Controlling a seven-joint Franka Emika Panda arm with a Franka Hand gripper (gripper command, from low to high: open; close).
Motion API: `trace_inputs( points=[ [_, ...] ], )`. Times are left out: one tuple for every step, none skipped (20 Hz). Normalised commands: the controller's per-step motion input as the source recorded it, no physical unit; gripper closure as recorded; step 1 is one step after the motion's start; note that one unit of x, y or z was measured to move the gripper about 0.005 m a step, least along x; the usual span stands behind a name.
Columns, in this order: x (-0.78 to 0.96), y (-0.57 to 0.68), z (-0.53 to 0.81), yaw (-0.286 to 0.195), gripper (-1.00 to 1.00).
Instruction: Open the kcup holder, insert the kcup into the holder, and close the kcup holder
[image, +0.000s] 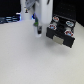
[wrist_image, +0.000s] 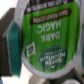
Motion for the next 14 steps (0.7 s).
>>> trace_inputs(
  points=[
    [0.09,0.67,0.51,0.010,1.00],
    [0.12,0.70,0.43,0.006,1.00],
    [0.10,0.69,0.48,0.003,1.00],
    [0.12,0.68,0.47,0.004,1.00],
    [0.13,0.69,0.46,0.005,1.00],
    [0.14,0.71,0.39,0.003,1.00],
    [0.13,0.70,0.39,0.005,1.00],
    [0.13,0.70,0.36,0.004,1.00],
    [0.12,0.70,0.33,0.004,1.00],
    [0.11,0.70,0.32,0.006,1.00],
    [0.13,0.69,0.33,0.007,1.00],
    [0.11,0.67,0.30,0.017,1.00],
    [0.11,0.68,0.27,0.015,1.00],
    [0.12,0.68,0.26,0.016,1.00]
  ],
)
